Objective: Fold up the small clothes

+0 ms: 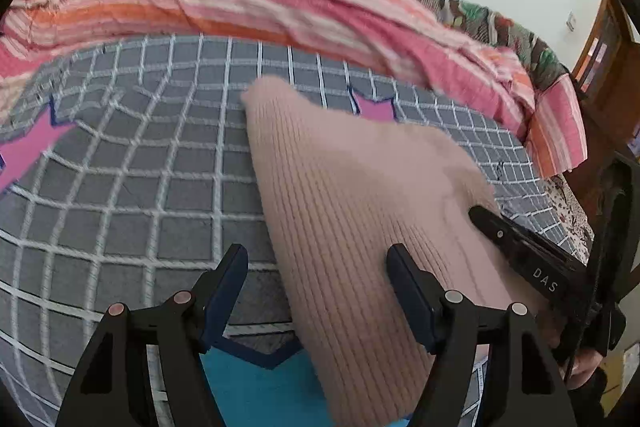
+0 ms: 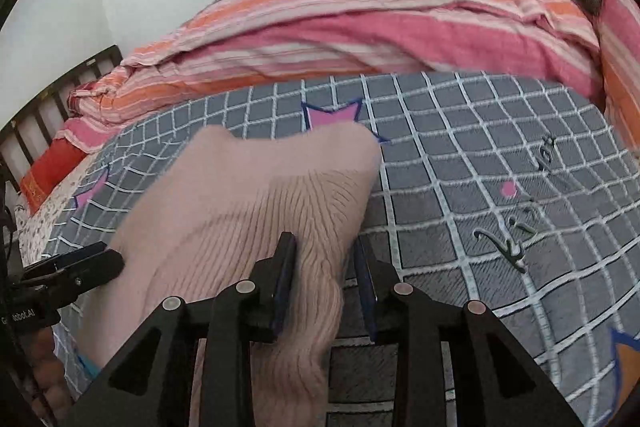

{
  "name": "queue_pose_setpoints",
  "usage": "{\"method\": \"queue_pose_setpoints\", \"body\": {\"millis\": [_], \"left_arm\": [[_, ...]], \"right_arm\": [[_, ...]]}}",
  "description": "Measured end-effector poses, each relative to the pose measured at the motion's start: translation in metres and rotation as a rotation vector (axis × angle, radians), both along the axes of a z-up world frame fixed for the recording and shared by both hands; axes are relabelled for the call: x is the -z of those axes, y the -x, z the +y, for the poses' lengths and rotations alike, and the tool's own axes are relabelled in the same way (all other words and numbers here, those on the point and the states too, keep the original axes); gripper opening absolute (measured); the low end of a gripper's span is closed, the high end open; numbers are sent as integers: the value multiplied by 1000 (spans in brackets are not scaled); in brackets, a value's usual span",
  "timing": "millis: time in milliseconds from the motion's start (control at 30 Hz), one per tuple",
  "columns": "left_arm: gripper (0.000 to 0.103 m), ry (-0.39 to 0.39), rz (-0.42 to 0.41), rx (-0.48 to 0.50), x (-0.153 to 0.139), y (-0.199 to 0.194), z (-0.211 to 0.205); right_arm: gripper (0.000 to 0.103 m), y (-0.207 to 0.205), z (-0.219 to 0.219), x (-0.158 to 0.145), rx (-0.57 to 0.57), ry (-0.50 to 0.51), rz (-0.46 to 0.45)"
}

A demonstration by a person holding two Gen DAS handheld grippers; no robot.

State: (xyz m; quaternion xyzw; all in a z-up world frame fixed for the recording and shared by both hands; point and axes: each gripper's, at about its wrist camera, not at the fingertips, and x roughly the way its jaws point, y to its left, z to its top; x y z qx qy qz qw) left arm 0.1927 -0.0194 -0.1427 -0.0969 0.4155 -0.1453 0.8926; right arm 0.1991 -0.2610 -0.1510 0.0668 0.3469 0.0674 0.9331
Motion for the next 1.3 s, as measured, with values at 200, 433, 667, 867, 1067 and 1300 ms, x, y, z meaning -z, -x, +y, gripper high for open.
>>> {"method": "queue_pose_setpoints", "body": {"millis": [200,433,667,867,1067,1300], "left_arm": [[86,-6,-7,-15,12,-2,0],[88,-72,-65,-29,12,-1,-14],[89,-52,-61,-42,16,-1,-14],[88,-52,-58,-38,15,1,-12],[84,-19,-54,-7,5,7,-2],[66,-22,-93,-10,-18,-15,15]], "right_arm": [[35,1,-6,14,12,-26,0],[40,0,-14,20,24,-82,-16],[48,1,-14,19,52,-79,-15],[50,4,-10,18,68,-43,-30],[52,6,-13,8,68,-68,7],[52,-11,-18,-28,48,-105,-50]]}}
